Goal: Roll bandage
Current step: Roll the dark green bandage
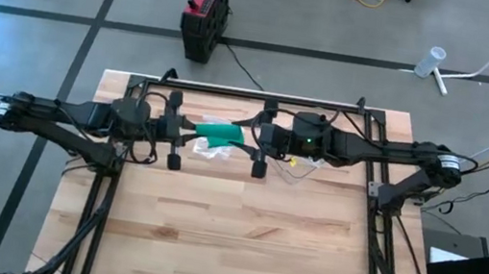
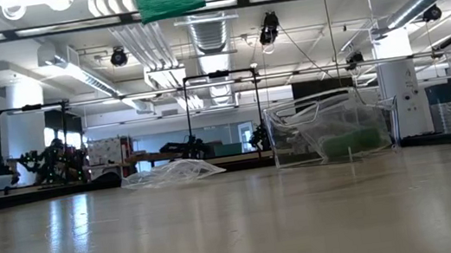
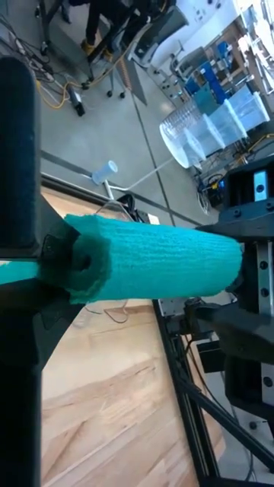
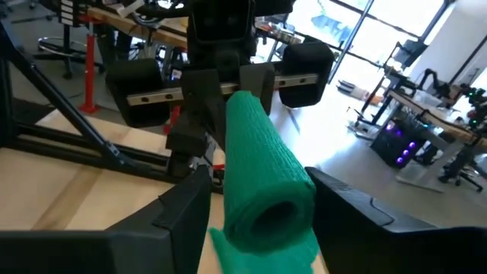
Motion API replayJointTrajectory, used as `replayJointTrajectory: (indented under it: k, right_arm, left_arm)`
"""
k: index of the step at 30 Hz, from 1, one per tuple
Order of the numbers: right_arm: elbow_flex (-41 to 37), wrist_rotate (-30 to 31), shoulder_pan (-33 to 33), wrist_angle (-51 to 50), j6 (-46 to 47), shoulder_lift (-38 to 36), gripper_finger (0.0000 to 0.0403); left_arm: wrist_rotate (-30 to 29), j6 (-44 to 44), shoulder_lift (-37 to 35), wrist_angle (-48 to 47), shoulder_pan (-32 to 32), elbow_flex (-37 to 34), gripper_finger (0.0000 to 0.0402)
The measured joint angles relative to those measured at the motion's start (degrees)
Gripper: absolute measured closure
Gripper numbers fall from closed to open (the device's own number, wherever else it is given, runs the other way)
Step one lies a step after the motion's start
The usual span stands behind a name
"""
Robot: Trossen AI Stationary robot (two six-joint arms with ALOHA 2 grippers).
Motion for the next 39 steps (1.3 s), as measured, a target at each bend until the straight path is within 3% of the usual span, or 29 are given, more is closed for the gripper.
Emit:
replayJointTrajectory:
  k: [12,27,31,39]
  right_arm:
    - [0.0,-0.4,0.0,-0.5,2.1,0.0,0.0254]
    - [0.0,-0.5,0.0,0.0,2.1,0.0,0.0386]
    - [0.0,-0.5,0.0,0.0,2.1,-0.2,0.0392]
    - [0.0,-0.3,0.0,0.0,0.6,-2.4,0.0392]
  left_arm:
    - [2.0,0.5,0.3,1.0,0.0,0.0,0.0393]
    - [1.9,0.6,-0.5,0.3,0.0,0.8,0.0389]
    - [0.3,2.9,-2.0,-1.3,-0.1,0.8,0.0367]
    - [-1.2,4.6,-7.7,-2.6,0.0,-0.8,0.0281]
